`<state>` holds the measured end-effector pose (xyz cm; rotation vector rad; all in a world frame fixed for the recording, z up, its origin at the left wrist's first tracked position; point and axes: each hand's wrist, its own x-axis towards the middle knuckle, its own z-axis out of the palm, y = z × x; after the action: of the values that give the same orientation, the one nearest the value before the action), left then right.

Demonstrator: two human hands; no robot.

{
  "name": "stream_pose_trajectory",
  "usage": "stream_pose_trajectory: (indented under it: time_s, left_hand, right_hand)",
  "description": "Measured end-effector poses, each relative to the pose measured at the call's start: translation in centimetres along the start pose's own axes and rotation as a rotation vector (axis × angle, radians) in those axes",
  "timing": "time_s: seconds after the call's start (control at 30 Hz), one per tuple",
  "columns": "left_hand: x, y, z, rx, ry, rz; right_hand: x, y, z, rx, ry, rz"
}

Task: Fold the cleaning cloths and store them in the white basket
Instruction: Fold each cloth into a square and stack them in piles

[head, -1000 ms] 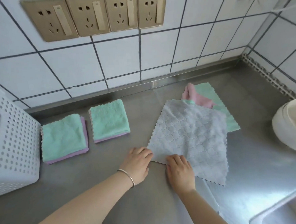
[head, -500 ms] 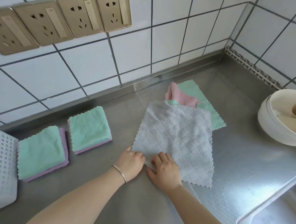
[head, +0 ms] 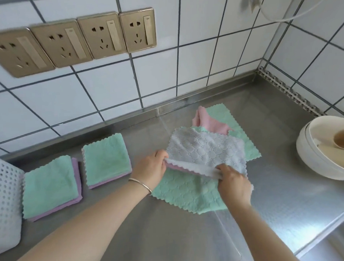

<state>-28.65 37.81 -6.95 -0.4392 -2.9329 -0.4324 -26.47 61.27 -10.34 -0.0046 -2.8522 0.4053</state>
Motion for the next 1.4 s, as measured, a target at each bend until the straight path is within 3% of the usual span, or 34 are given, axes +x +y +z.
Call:
stream_pose_trajectory:
  time_s: [0.13,0.3,0.43,0.77,0.83,0.93,1.03,1.17,1.23,1.4]
  left_hand:
    - [1.5,0.6,-4.7,-0.233,0.136,-0.178]
    - [-0.1,-1.5,-12.1,-0.308,0.379,-0.153]
    - [-4.0,-4.7,-18.1,-0.280,0.383,-0.154]
    - [-16.7,-14.3,-23.8,-0.485,0.379,-0.536]
    - [-18.8,-15.4,-24.7,-0.607,0.415,-0.592]
    - [-21.6,-16.4,-26.5,-0.585,0.439,-0.615]
    - [-24.5,-15.8,-27.7,-0.618,0.411,-0.597]
    - [-29.1,-13.7,-26.9,-0.776,0.224,-0.551]
    - [-31.2,-13.3,-24.7,-0.739,0.118,-0.562]
    - [-35.8,-11.5,-17.8,-0.655,-0.243,-0.635]
  right_hand:
    - [4.1,-0.8,-6.0,0.071,0.203,-0.056]
    - [7.1,-5.5,-13.3,0.221,0.287,-0.181]
    - [7.1,-10.0,-16.0,0.258,0.250,-0.390]
    - [4.3,-22.1,-13.9,0.320,0.148,-0.651]
    - [3.6,-23.8,-13.7,0.373,0.065,-0.614]
    - [2.7,-26.0,-14.1,0.488,0.011,-0.577]
    - [1.6,-26.9,-14.9,0.712,-0.240,-0.458]
    - [-1.3,-25.5,-14.8,0.908,-0.590,-0.348]
    - [-3.4,-23.4,-13.3,0.961,-0.790,-0.308]
    - [-8.9,-17.4,-8.2,0.740,-1.061,-0.195]
